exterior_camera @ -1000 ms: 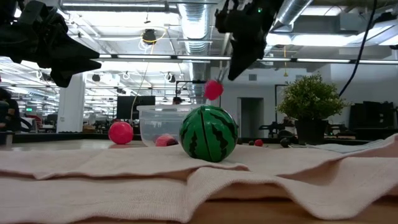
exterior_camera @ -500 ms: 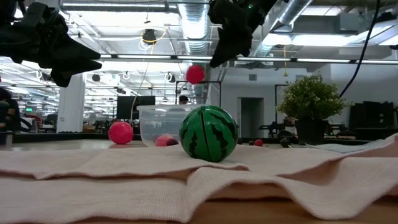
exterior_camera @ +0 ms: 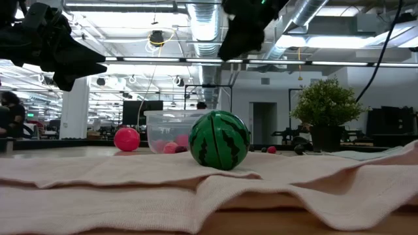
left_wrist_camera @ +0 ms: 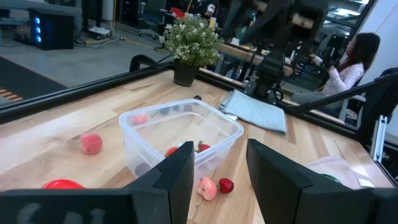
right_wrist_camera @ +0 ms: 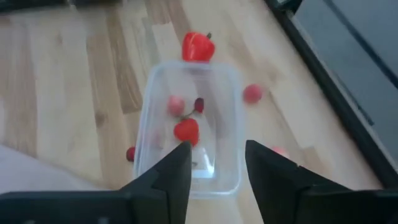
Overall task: Pick and placing Produce into tupperware
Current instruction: Put the black cherry into the transparent bin
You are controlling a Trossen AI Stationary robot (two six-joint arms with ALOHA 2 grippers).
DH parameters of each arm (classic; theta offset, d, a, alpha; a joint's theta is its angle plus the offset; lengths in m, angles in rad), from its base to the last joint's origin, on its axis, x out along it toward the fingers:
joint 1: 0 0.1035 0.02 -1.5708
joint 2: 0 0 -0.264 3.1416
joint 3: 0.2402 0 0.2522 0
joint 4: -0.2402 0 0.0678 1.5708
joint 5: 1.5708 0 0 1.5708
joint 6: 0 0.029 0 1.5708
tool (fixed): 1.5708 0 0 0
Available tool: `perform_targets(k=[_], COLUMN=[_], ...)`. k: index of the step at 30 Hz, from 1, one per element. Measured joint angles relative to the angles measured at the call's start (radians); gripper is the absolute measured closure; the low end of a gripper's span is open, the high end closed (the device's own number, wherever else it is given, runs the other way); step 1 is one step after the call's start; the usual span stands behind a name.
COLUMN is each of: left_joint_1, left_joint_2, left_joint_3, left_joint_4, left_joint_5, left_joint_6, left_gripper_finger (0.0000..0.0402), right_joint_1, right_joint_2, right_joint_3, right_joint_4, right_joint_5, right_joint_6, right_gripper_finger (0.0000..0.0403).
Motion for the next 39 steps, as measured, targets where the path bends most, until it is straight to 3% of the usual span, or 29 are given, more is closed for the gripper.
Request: perform_targets(k=[7, 14, 20, 26, 31, 39], left_joint_1=[0.0, 0.0, 0.0, 0.0, 0.0, 0.0], left_joint_2=[0.0, 0.0, 0.0, 0.0, 0.0, 0.0], left_joint_3=[0.0, 0.0, 0.0, 0.0, 0.0, 0.0], left_joint_4=[0.0, 0.0, 0.0, 0.001, 0.001, 0.003], left_joint_5=[0.0, 0.001, 0.006, 0.005, 0.001, 0.0], left_joint_6=[0.0, -0.007, -0.015, -0.027, -0.037, -0.043], left_gripper_finger=[0.0263, 0.0263, 0.0263, 0.0263, 0.0263, 0.0263], right_joint_1=[-0.019, 0.012, 0.111, 0.244, 0.331, 0.423], right_joint_2=[-0.153, -0.319, -0.476, -0.628, -0.69, -0.654], right_joint_3=[0.0, -0.001, -0.135, -0.349, -0.514, -0.672], right_joint_4=[-0.118, -0.259, -0.339, -0.387, -0.386, -0.38], right_joint_5=[0.027, 0.272, 0.535, 0.802, 0.873, 0.953], right_joint_6=[0.0, 0.066, 0.276, 0.606, 0.799, 1.071], right_gripper_finger=[0.0237, 0.0262, 0.0271, 0.0266, 0.0264, 0.0265])
